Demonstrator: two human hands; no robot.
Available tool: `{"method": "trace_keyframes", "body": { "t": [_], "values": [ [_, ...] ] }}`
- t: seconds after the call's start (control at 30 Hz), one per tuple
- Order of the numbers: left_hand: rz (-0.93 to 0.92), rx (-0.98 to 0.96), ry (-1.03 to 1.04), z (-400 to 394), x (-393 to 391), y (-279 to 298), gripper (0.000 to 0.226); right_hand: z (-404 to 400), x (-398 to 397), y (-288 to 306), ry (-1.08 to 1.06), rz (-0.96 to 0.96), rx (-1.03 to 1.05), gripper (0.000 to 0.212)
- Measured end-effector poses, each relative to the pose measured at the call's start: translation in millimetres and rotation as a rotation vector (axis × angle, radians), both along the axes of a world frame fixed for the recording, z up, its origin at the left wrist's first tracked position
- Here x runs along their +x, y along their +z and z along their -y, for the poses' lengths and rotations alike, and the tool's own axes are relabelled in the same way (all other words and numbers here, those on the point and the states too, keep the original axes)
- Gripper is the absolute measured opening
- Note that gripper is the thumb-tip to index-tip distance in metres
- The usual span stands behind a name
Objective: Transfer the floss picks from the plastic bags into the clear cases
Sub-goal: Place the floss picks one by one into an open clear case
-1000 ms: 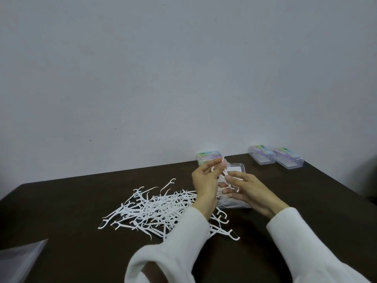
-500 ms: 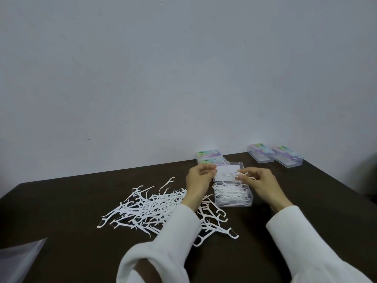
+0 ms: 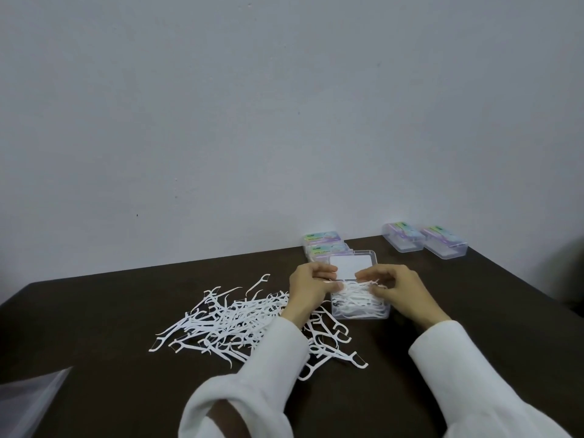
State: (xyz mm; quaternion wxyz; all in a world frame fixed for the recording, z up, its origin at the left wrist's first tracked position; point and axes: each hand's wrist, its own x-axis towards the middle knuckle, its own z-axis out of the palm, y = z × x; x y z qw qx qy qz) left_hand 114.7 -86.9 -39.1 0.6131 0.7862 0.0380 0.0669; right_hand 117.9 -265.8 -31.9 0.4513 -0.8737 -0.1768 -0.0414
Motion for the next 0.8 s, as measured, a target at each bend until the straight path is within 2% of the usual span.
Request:
{"method": "trace_keyframes", "body": {
  "t": [0.17,0.5,0.67,0.8],
  "values": [
    [0.019,0.006,0.01,-7,2,4,0.027,4,3,-2,-0.058,-0.008,0.086,0.036],
    [0.124,-0.067,0.006,-5,1,1,0.022,15,1,0,-0.031,-0.061,0.054,0.017],
    [0.219,0.088,-0.082,7,-5,-2,0.015,17,2,-2,-0.081,-0.03,0.07,0.014],
    [0.304,0.185,0.023,9,-6,-5,0.02,19,7,-8,-0.169,-0.034,0.102,0.018]
  ]
}}
